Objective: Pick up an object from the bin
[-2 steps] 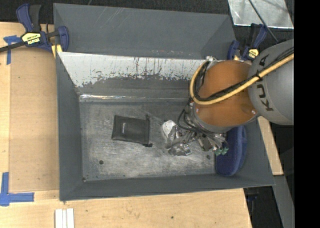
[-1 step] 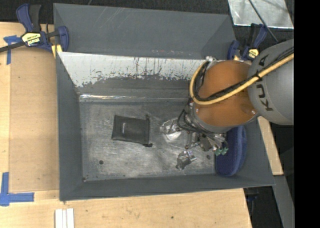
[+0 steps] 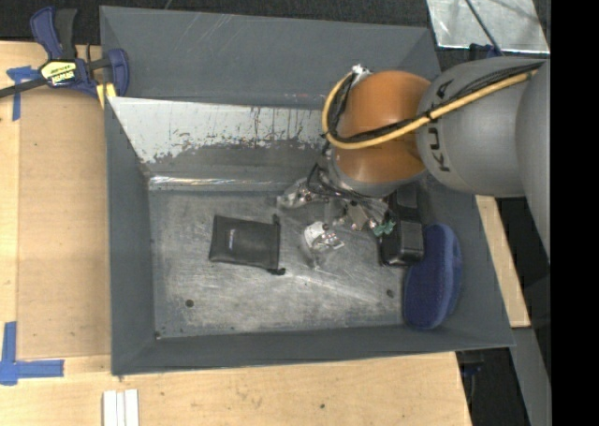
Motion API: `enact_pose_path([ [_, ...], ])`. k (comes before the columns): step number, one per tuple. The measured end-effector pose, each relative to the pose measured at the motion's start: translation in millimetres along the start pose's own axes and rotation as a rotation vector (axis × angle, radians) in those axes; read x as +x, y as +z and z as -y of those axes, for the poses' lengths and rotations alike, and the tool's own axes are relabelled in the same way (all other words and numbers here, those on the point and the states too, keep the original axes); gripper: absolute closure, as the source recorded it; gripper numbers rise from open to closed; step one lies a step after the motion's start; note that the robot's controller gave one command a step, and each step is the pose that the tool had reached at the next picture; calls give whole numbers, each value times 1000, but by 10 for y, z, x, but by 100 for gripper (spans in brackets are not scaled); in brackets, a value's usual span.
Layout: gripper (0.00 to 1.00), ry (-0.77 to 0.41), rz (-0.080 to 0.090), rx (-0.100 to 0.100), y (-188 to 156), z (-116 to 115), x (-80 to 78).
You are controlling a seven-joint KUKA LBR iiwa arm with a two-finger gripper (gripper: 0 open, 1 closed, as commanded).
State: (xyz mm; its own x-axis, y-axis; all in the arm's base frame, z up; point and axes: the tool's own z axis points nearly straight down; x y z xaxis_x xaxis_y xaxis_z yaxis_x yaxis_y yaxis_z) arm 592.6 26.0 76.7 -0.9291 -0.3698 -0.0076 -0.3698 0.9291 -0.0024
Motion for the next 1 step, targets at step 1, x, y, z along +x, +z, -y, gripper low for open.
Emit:
enact_pose_path([
  [1, 100, 1, 9, 2, -49, 1, -17],
])
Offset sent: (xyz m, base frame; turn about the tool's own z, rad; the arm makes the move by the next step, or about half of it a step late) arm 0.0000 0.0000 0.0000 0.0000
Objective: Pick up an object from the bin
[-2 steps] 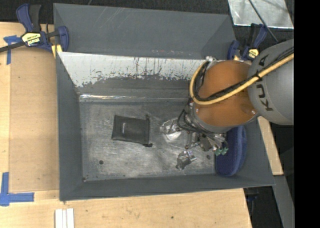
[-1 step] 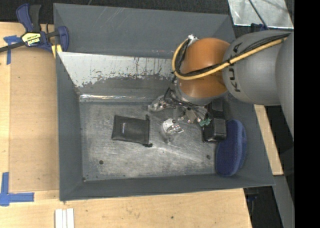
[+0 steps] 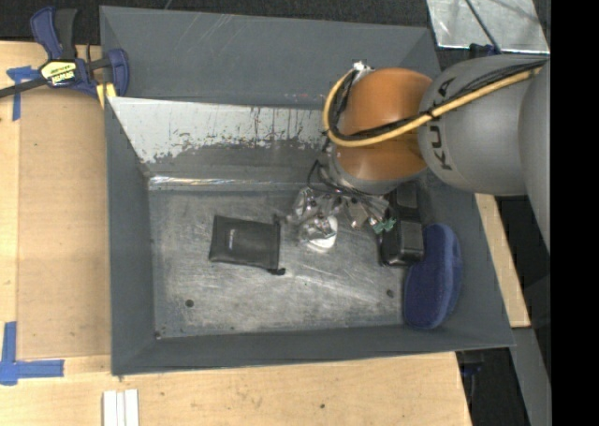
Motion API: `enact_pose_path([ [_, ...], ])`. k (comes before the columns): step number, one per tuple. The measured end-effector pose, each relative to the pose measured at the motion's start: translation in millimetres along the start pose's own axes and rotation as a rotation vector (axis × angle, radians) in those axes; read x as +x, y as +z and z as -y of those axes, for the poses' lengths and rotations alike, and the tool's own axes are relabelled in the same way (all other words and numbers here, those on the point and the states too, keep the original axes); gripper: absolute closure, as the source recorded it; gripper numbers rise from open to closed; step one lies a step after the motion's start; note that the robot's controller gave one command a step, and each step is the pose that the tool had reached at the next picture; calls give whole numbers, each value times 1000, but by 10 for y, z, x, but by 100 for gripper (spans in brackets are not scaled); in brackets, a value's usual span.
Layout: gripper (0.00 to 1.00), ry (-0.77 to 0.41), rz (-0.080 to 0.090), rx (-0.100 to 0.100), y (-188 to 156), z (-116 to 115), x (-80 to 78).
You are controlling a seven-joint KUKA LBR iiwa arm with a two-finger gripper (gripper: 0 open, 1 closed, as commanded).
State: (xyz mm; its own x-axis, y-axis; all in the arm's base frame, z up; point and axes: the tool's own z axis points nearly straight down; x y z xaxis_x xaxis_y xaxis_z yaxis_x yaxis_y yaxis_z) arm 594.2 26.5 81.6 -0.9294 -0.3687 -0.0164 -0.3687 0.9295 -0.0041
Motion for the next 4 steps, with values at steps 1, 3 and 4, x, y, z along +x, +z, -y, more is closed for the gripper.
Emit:
enact_pose_path([
  [1, 100, 202, -7, 0, -1349, -105, 626],
  [3, 0, 184, -20, -5, -6, -331, 95],
  [4, 0, 264, -11, -4, 27, -949, -233],
])
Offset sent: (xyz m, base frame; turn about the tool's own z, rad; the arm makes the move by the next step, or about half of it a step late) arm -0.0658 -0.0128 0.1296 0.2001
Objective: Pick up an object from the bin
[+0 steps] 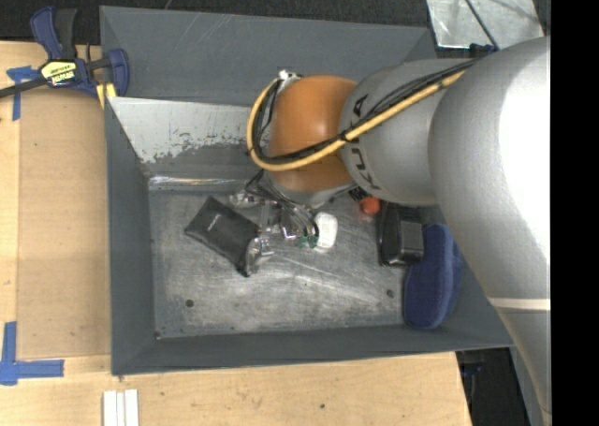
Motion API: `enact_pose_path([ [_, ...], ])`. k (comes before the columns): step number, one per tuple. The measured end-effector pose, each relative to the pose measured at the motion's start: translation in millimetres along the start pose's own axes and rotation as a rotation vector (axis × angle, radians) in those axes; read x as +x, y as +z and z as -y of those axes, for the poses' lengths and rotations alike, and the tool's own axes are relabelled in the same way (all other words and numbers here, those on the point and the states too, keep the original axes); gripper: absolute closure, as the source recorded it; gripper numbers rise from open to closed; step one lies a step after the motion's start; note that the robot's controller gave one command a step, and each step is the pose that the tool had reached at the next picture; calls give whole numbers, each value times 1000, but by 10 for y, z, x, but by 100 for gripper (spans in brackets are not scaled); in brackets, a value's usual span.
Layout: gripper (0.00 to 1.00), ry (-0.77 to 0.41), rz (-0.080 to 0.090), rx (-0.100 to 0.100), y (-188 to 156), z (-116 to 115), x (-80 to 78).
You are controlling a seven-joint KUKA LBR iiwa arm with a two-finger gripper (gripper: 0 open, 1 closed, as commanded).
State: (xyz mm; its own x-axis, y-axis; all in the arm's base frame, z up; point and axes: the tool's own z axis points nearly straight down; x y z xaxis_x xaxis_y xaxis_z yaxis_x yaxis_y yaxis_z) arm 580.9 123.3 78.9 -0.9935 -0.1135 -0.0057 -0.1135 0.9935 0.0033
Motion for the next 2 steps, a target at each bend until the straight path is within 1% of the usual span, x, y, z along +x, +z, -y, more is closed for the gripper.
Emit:
enact_pose_path([
  [1, 100, 4, 6, 2, -29, 41, -22],
  [2, 100, 22, 7, 2, -1364, 156, -112],
])
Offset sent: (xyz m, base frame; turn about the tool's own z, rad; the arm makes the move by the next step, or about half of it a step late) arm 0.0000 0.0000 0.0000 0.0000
